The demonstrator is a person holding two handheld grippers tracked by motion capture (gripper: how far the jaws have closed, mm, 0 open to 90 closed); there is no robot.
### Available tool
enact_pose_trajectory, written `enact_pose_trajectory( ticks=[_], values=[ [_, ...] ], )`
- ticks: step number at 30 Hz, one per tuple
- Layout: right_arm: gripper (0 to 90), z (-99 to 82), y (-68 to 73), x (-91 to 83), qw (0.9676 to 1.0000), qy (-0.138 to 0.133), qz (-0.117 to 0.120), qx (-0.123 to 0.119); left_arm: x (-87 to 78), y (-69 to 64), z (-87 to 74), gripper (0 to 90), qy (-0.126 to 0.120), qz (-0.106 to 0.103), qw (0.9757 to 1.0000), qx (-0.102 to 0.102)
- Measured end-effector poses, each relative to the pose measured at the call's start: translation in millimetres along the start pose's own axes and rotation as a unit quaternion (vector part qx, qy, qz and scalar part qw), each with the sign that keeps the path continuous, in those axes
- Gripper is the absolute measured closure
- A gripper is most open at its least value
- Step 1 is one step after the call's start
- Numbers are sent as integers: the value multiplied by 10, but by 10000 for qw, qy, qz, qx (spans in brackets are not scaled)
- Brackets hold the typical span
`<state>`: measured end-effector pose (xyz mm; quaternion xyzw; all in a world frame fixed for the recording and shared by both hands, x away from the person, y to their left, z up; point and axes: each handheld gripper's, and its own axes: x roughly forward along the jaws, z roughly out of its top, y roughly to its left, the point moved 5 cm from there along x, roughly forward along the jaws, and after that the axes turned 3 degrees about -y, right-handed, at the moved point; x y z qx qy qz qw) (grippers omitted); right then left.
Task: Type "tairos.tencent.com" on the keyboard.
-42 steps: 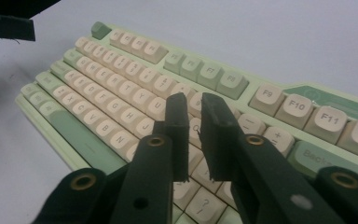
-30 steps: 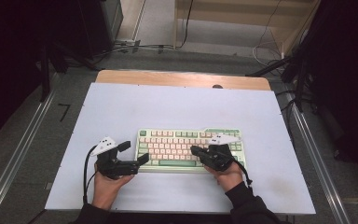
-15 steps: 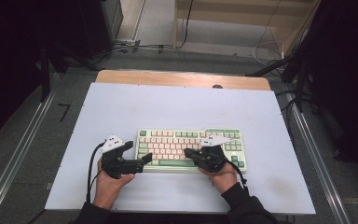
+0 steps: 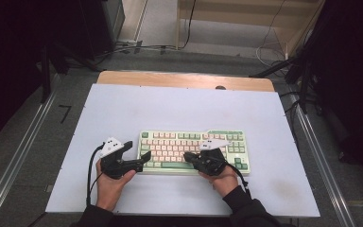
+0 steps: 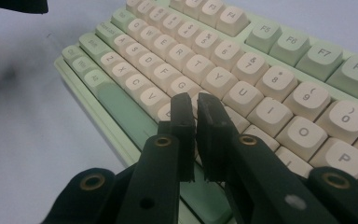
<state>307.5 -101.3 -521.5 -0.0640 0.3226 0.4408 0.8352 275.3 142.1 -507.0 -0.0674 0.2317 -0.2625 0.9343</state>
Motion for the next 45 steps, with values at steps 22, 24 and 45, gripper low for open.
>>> enact_pose_trajectory(
  ticks=[22,24,45],
  values=[
    [831,-17,-2,47,10000,55,-39,-54,7,7,-20,189,-10,21,10000,-53],
    [840,-30,3,67,9999,75,-50,-89,12,7,-23,189,6,31,10000,-44],
    [489,119,-309,-368,9950,-718,-197,668,8,-170,-21,404,-89,-269,9995,136]
  ],
)
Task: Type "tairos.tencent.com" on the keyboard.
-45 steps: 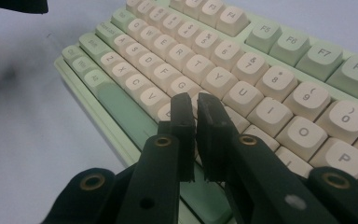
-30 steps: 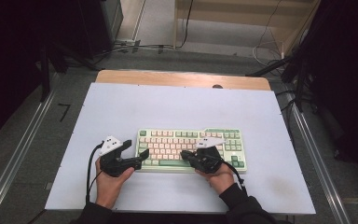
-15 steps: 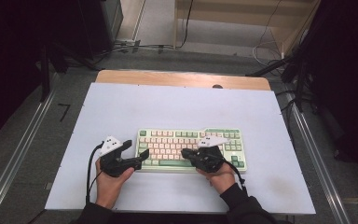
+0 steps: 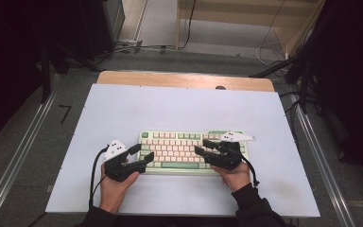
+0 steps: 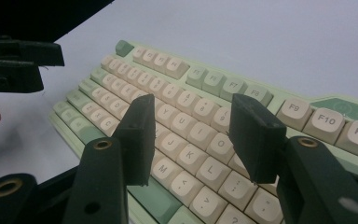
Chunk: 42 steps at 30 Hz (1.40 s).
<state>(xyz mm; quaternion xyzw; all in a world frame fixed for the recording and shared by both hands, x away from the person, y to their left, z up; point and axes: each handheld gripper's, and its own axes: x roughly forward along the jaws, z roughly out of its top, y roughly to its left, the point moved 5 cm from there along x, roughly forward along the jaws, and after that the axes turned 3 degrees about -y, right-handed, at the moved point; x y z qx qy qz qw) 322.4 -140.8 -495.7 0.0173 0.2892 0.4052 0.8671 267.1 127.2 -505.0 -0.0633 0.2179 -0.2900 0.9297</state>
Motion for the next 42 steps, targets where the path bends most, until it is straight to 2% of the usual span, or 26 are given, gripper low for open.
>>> enact_pose_trajectory(
  ticks=[6,11,16,18,23,27,32,42],
  values=[
    [485,1,-35,-27,10000,-39,-49,44,32,-58,3,710,43,-301,9995,51],
    [485,-1,-53,-45,9999,-65,-73,73,88,-115,34,893,67,-564,9983,126],
    [464,-13,-67,-45,9999,-42,-114,91,176,-163,53,900,199,-593,9978,222],
    [429,-19,-75,-41,9999,-26,-149,76,217,-177,44,900,269,-604,9975,238],
    [266,-29,-109,-22,9993,-1,-376,7,292,-231,14,900,408,-652,9966,284],
    [216,-39,-139,-14,9982,48,-598,24,338,-266,-2,900,496,-707,9959,284],
    [210,-35,-146,-30,9972,17,-746,28,383,-276,-18,900,592,-666,9956,293],
    [211,-46,-147,-21,9971,51,-760,-1,446,-279,-35,900,676,-695,9950,255]
  ],
)
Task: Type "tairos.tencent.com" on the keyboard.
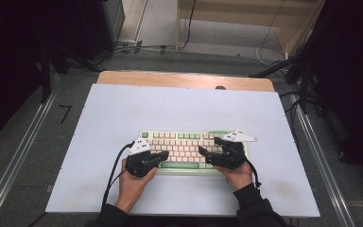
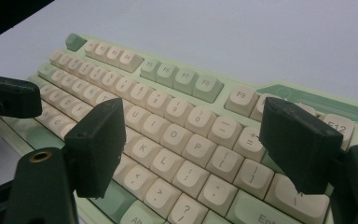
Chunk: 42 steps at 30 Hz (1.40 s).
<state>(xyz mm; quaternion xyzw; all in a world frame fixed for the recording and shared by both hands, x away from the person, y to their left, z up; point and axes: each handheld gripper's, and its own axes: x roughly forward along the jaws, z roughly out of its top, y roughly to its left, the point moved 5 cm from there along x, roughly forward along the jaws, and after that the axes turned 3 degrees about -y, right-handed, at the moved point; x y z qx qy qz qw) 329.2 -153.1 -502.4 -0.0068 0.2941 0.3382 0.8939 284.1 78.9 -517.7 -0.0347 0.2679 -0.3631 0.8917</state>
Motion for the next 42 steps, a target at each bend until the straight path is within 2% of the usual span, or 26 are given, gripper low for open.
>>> enact_pose_trajectory(
  ticks=[11,42],
  values=[
    [217,-11,3,8,10000,28,14,15,64,7,-24,900,140,95,9999,-13],
    [219,-23,5,19,10000,67,15,32,88,13,-39,900,218,101,9997,-61]
  ],
)
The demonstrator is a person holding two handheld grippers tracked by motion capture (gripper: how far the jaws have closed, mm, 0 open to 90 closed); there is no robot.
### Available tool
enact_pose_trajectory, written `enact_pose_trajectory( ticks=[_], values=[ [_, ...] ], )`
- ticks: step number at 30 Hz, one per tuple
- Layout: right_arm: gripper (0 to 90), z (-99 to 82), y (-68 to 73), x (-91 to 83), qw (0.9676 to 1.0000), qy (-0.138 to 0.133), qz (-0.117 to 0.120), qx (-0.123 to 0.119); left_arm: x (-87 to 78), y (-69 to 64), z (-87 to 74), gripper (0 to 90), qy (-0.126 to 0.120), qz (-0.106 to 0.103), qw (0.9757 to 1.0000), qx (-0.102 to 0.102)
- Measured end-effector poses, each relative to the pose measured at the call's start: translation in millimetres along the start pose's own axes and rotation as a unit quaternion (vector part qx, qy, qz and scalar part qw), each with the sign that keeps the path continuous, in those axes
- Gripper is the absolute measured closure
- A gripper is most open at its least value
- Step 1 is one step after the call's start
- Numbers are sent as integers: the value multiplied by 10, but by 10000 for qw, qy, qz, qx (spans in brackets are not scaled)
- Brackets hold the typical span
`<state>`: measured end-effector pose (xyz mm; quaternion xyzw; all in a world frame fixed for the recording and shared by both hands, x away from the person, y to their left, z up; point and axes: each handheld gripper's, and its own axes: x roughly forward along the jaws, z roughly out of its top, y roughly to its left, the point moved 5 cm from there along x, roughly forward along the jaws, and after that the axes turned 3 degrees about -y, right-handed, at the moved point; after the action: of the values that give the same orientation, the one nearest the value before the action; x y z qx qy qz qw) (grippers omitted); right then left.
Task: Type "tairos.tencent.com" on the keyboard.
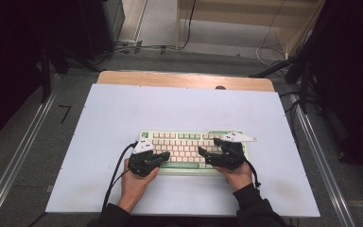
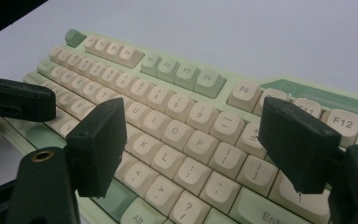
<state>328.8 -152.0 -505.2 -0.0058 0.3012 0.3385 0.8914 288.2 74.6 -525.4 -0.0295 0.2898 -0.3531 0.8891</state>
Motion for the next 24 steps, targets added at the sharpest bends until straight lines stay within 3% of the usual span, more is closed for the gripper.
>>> enact_pose_trajectory(
  ticks=[16,24],
  values=[
    [225,-5,4,5,10000,16,9,-5,38,-3,-31,900,175,14,9998,63],
    [225,-1,0,2,10000,4,10,15,-85,19,79,900,-173,-93,9998,-106]
  ],
)
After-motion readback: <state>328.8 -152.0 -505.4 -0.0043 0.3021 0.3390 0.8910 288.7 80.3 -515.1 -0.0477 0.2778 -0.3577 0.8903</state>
